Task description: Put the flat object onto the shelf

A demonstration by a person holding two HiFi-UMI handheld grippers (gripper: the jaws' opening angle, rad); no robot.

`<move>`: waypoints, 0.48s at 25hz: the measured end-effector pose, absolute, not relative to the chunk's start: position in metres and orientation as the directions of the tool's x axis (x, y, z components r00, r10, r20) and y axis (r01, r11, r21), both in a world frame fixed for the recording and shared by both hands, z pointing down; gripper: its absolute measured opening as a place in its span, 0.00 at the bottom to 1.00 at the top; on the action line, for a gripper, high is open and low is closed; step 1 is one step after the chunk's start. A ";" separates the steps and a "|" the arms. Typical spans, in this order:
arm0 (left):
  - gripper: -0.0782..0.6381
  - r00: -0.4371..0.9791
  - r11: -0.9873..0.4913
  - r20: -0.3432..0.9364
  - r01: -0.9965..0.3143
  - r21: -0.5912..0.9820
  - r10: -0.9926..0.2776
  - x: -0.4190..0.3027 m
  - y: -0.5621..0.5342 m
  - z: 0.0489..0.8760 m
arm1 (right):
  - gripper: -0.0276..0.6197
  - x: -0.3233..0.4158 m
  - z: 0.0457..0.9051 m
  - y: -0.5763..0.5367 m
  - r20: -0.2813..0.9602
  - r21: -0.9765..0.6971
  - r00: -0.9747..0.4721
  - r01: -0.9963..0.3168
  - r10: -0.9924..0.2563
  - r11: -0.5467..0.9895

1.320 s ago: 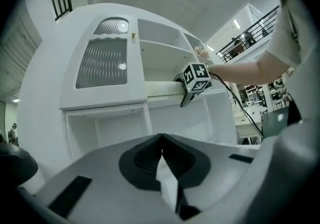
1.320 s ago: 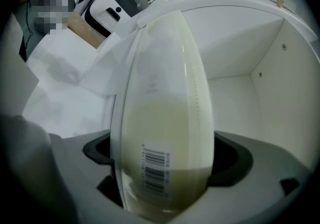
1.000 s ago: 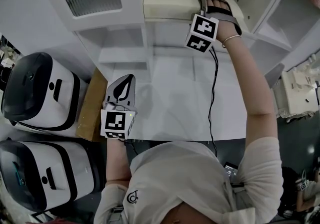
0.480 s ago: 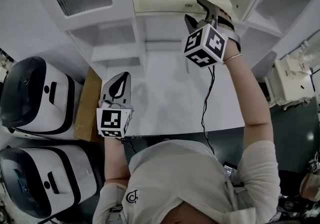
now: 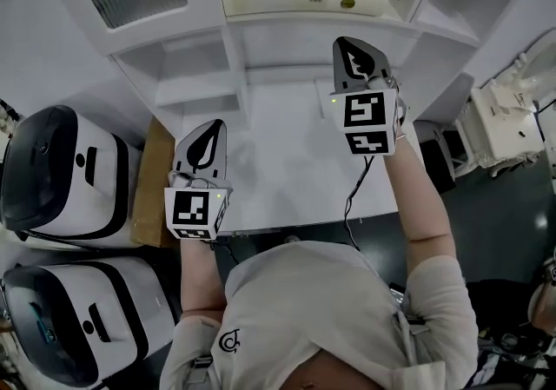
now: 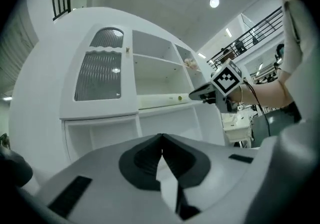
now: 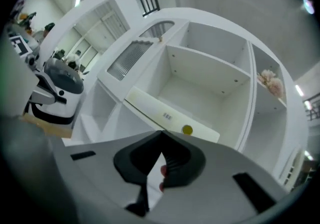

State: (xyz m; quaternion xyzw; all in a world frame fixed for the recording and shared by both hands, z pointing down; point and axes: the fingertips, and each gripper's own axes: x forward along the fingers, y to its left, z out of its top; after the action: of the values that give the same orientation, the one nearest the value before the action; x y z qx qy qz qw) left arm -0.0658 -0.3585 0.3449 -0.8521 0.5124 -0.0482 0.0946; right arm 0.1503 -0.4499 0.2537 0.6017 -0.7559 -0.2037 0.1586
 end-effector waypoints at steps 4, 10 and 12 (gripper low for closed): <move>0.13 0.486 -0.467 -0.038 -0.855 -0.225 -0.873 -0.062 -0.353 0.335 | 0.05 0.151 0.262 -0.423 -0.057 0.406 -0.266 -0.887 -0.962 0.221; 0.13 0.504 -0.481 -0.071 -0.852 -0.207 -0.861 -0.060 -0.353 0.325 | 0.05 0.153 0.294 -0.395 -0.076 0.236 -0.330 -0.923 -0.941 0.304; 0.13 0.504 -0.482 -0.085 -0.854 -0.195 -0.859 -0.060 -0.354 0.322 | 0.05 0.152 0.307 -0.389 -0.071 0.191 -0.342 -0.927 -0.937 0.324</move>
State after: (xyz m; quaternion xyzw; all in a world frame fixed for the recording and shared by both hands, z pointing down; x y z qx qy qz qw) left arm -0.0599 -0.3540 0.3217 -0.8607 0.4978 -0.0123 0.1064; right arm 0.1524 -0.3894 0.3068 0.5730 -0.8132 -0.0989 0.0259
